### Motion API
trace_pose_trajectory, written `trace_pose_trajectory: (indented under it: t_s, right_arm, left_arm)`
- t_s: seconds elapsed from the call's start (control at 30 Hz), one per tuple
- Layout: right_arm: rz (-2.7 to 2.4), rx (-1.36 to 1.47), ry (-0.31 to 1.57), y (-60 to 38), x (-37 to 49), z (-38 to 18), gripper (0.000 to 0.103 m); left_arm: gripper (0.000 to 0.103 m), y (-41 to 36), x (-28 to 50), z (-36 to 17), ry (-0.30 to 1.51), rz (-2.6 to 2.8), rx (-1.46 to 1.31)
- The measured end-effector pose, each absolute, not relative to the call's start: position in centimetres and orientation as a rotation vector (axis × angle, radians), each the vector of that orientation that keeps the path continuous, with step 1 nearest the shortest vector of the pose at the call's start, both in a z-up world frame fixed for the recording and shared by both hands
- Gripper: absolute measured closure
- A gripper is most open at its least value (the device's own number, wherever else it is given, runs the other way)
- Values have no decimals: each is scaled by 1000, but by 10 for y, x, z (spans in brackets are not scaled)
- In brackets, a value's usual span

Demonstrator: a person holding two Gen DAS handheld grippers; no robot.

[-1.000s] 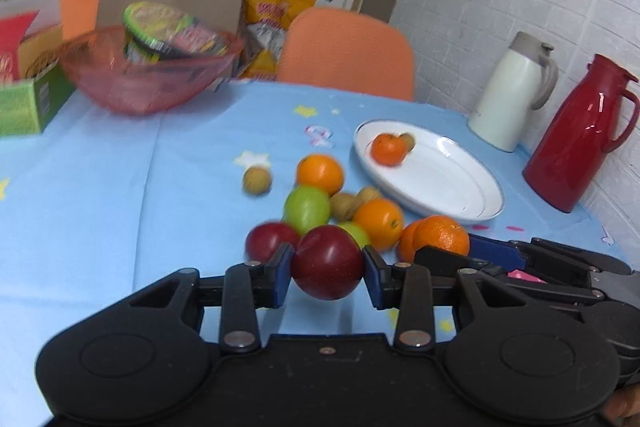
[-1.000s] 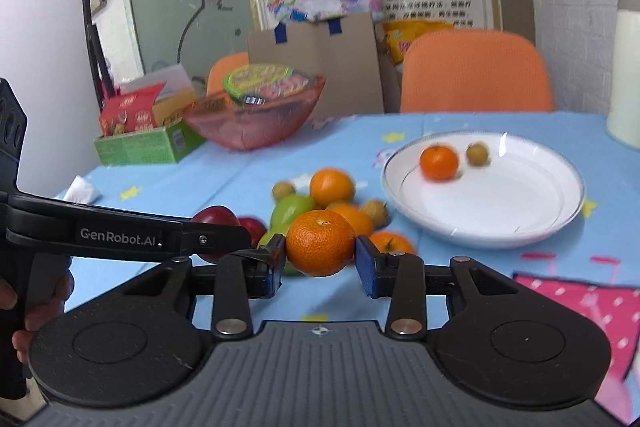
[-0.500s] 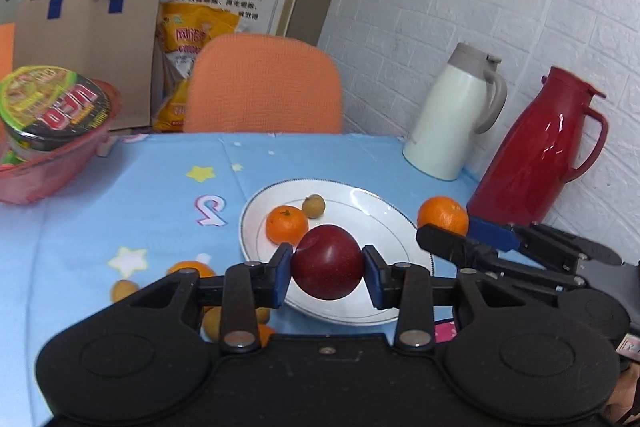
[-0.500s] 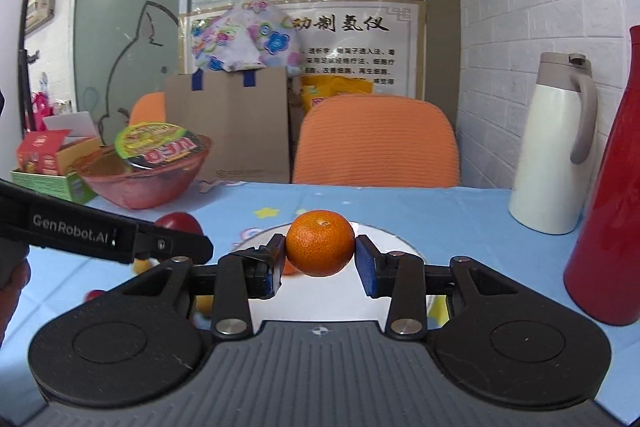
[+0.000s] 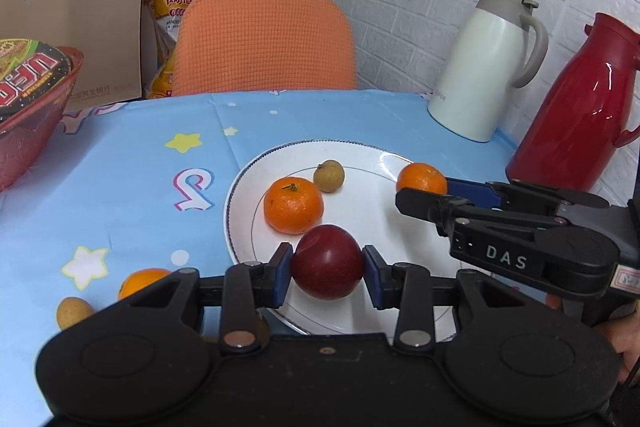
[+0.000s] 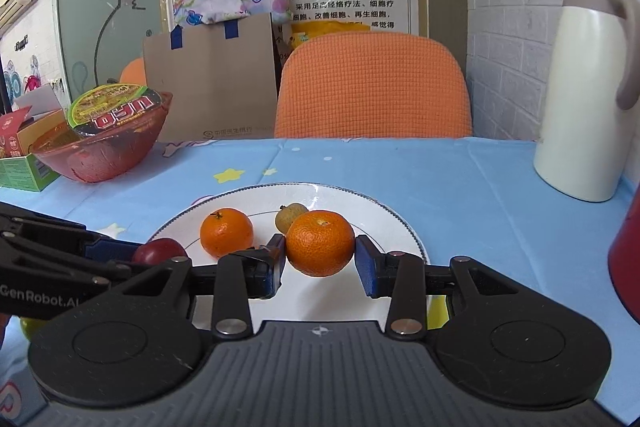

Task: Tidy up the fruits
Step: 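Carry both fruits onto the white plate and open both tools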

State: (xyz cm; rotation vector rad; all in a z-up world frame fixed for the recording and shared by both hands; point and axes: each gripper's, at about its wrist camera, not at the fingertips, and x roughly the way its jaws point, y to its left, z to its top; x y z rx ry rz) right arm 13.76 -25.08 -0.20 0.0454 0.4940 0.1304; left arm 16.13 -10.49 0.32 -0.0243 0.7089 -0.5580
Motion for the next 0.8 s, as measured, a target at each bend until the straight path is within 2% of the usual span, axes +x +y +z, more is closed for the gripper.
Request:
trace_pose_trajectory:
  t_s: [0.77, 0.8]
  right_arm:
    - [129, 23, 583, -247, 180, -19, 36]
    - [130, 22, 583, -247, 180, -19, 36]
  left_arm:
    - [4, -108, 166, -7, 687, -538, 13]
    - [2, -107, 166, -7, 682, -538, 9]
